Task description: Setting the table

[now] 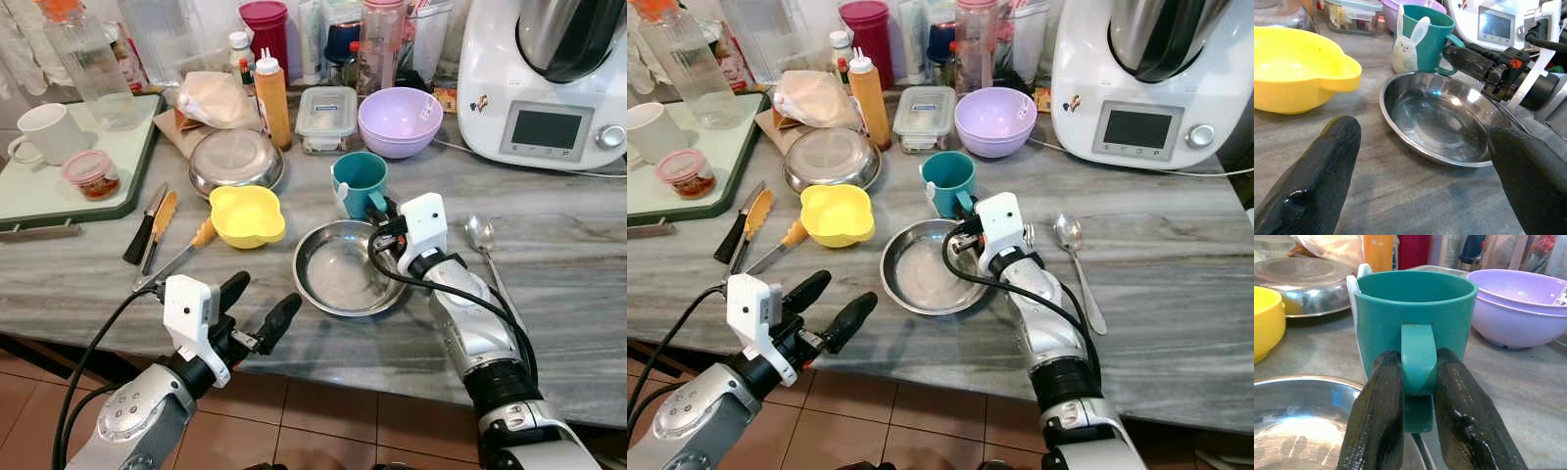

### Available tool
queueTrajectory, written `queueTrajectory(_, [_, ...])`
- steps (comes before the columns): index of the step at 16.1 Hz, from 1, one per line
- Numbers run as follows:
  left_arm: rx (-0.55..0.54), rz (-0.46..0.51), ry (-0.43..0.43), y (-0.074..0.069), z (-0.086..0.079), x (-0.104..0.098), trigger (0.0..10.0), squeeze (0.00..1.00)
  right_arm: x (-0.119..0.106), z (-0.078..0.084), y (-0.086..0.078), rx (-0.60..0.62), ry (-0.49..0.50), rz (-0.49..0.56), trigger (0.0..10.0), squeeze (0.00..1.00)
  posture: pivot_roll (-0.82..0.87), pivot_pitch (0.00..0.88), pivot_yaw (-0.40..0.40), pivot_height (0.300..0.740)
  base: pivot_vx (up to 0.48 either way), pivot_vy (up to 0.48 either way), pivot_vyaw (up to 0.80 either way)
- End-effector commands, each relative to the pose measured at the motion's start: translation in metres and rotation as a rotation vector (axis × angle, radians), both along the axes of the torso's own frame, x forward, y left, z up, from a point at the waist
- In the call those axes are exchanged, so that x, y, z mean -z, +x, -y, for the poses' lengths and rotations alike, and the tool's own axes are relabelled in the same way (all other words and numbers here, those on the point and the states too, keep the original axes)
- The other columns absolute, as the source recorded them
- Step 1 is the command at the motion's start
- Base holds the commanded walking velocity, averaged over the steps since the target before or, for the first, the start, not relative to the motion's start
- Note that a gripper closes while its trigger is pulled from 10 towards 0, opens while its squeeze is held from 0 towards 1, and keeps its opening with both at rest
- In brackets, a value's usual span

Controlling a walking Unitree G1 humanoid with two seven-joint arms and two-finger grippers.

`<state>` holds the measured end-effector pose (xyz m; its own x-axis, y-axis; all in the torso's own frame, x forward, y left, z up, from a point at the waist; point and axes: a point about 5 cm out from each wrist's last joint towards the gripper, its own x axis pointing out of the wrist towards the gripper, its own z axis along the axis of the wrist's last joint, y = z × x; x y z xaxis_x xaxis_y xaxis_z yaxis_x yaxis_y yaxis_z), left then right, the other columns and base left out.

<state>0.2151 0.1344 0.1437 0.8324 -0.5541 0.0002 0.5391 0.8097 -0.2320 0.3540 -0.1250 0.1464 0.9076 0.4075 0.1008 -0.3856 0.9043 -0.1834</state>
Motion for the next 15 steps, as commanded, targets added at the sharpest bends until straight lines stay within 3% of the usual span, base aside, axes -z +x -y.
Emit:
queueTrajectory(1, [0.005, 0.001, 0.008, 0.0000, -0.0005, 0.0005, 10.0, 0.00, -0.0009, -0.0019, -0.0013, -0.006, 0.002, -0.004, 10.0, 0.17, -0.07, 0.131, 0.083, 0.740, 0.000, 0.000, 0.00])
queueTrajectory(2, [0.004, 0.001, 0.008, 0.0003, -0.0006, 0.0006, 10.0, 0.00, -0.0002, -0.0017, -0.0018, -0.009, 0.009, -0.008, 10.0, 0.00, -0.07, 0.131, 0.083, 0.740, 0.000, 0.000, 0.00])
queueTrajectory(3, [0.004, 0.001, 0.008, 0.0004, -0.0005, 0.0007, 10.0, 0.00, -0.0009, -0.0015, -0.0024, -0.011, 0.013, 0.000, 3.1, 0.00, -0.07, 0.131, 0.083, 0.740, 0.000, 0.000, 0.00])
queueTrajectory(4, [0.006, 0.001, 0.007, 0.0005, -0.0001, 0.0010, 10.0, 0.00, -0.0011, -0.0004, -0.0025, 0.003, 0.015, 0.001, 0.0, 0.00, -0.07, 0.131, 0.083, 0.740, 0.000, 0.000, 0.00])
queueTrajectory(8, [0.006, -0.001, 0.007, 0.0011, 0.0001, 0.0018, 10.0, 0.00, -0.0005, -0.0005, -0.0030, 0.009, 0.006, -0.005, 0.0, 0.00, -0.07, 0.128, 0.084, 0.740, 0.000, 0.000, 0.00])
queueTrajectory(9, [0.006, 0.000, 0.007, 0.0012, 0.0002, 0.0018, 10.0, 0.00, 0.0001, -0.0011, -0.0032, 0.011, 0.002, -0.011, 10.0, 0.00, -0.07, 0.128, 0.084, 0.740, 0.000, 0.000, 0.00])
queueTrajectory(10, [0.007, -0.001, 0.007, 0.0012, 0.0001, 0.0020, 10.0, 0.00, -0.0004, -0.0015, -0.0038, 0.008, 0.011, -0.008, 10.0, 0.38, -0.07, 0.124, 0.082, 0.740, 0.000, 0.000, 0.00])
queueTrajectory(11, [0.006, -0.001, 0.008, 0.0014, -0.0001, 0.0022, 10.0, 0.00, -0.0007, -0.0011, -0.0038, 0.015, 0.010, -0.006, 10.0, 1.00, -0.07, 0.124, 0.082, 0.740, 0.000, 0.000, 0.00])
queueTrajectory(15, [0.006, 0.004, 0.004, 0.0028, 0.0006, 0.0019, 10.0, 0.00, -0.0020, 0.0006, -0.0037, 0.041, 0.010, 0.002, 10.0, 1.00, -0.07, 0.118, 0.083, 0.740, 0.000, 0.000, 0.00])
